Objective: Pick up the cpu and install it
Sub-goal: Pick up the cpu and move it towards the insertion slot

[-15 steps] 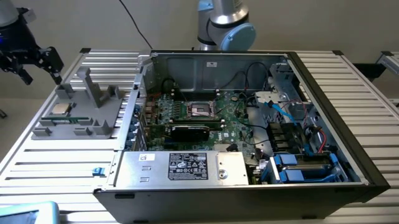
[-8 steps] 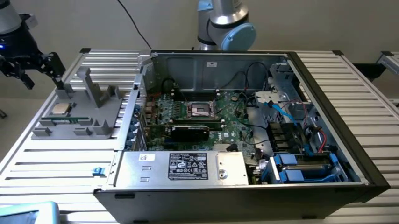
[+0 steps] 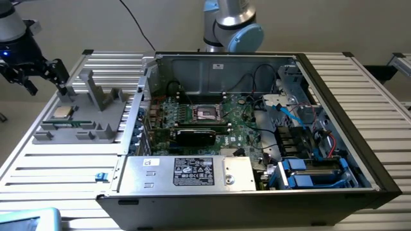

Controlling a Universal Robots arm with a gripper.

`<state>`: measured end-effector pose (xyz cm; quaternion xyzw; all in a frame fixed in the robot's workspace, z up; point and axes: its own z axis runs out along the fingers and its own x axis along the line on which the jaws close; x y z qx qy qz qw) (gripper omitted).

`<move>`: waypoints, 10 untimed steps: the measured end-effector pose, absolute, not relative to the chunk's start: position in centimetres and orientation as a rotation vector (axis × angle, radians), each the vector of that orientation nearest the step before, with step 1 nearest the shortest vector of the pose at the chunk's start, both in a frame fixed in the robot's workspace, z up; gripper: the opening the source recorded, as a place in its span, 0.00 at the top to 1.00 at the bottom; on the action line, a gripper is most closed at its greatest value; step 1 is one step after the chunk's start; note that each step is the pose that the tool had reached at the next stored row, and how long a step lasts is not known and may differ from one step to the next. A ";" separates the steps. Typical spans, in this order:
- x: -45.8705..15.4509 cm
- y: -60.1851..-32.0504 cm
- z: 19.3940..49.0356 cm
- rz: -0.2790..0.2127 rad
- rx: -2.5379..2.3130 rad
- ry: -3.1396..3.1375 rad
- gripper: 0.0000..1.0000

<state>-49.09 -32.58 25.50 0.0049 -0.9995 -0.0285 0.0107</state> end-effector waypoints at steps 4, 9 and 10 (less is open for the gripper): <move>-49.0 -33.1 24.9 -0.094 0.017 -3.107 0.16; -48.8 -33.1 24.0 -0.093 0.020 -3.105 0.16; -48.7 -33.1 23.8 -0.093 0.021 -3.104 0.16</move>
